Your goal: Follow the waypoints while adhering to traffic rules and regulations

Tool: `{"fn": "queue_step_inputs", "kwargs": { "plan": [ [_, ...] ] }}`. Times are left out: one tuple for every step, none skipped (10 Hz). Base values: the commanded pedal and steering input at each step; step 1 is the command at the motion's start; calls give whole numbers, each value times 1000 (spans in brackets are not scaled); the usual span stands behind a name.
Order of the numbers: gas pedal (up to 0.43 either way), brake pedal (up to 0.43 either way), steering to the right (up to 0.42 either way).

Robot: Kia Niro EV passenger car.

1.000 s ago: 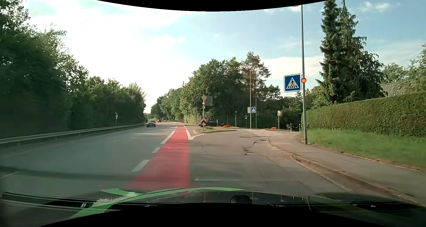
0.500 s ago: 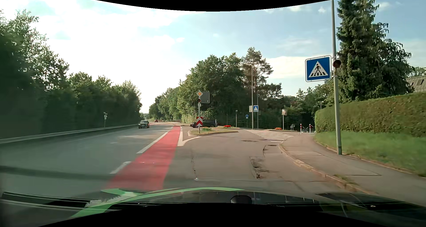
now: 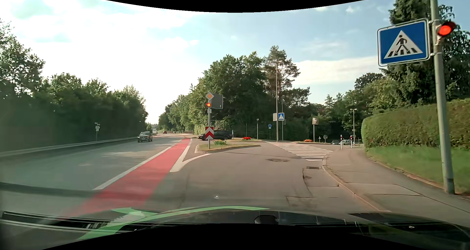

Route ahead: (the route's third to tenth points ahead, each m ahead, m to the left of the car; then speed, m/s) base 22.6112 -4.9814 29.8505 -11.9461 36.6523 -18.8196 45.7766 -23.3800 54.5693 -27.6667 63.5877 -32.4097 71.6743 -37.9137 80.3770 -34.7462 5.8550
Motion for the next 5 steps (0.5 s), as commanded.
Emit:
{"fn": "queue_step_inputs", "kwargs": {
  "plan": [
    [169, 0, 57],
    [130, 0, 60],
    [79, 0, 64],
    [67, 0, 68],
    [67, 0, 74]
  ]
}}
